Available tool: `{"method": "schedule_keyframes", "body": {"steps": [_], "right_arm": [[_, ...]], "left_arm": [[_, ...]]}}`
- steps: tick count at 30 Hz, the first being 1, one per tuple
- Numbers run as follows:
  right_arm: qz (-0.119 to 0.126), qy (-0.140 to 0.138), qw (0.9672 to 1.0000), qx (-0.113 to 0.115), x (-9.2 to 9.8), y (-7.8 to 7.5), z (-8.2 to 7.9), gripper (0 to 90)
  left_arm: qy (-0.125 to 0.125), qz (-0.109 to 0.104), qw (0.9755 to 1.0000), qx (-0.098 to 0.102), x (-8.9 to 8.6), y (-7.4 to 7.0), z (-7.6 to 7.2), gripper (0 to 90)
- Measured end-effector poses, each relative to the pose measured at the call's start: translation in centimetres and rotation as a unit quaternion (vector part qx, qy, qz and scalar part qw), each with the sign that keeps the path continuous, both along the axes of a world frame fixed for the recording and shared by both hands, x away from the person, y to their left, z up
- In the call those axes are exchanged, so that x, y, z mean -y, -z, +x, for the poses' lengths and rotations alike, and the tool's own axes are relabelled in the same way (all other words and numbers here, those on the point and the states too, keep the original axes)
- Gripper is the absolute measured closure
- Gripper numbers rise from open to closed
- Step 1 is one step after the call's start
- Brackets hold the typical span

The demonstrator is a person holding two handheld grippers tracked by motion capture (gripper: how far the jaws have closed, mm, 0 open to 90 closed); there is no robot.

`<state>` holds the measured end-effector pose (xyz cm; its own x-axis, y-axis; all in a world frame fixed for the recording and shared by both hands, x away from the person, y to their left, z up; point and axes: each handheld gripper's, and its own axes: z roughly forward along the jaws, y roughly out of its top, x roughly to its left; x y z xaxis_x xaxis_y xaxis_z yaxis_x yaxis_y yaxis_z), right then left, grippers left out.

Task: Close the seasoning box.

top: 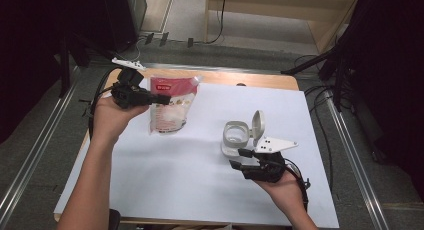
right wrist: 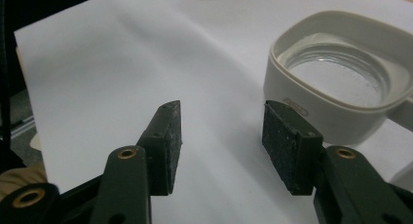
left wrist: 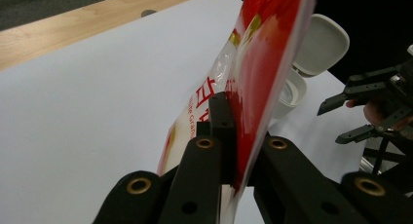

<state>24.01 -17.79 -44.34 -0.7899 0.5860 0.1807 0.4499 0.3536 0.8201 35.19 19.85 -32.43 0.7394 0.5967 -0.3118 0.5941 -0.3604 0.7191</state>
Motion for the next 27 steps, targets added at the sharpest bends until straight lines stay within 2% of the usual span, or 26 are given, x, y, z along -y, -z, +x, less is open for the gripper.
{"method": "schedule_keyframes", "body": {"steps": [7,19,20,22,27], "right_arm": [[0.004,-0.001,1.0000,-0.006,-1.2,0.2,0.2,52.3],[-0.005,-0.019,0.9997,-0.013,-4.9,0.6,0.8,52.5],[-0.012,-0.025,0.9996,-0.009,-5.7,0.6,0.8,52.5],[-0.016,-0.029,0.9994,-0.005,-6.2,0.7,0.8,52.5],[-0.017,-0.041,0.9990,-0.003,-8.0,1.0,1.2,52.4]], "left_arm": [[0.021,-0.022,0.9995,-0.013,0.6,-0.3,-0.4,90.0],[0.045,-0.020,0.9988,0.003,2.2,-1.1,-1.6,90.0],[0.047,-0.024,0.9986,-0.002,2.3,-1.1,-1.7,90.0],[0.051,-0.022,0.9984,0.001,2.4,-1.2,-1.9,90.0],[0.062,-0.028,0.9976,-0.012,2.8,-1.2,-2.2,90.0]]}}
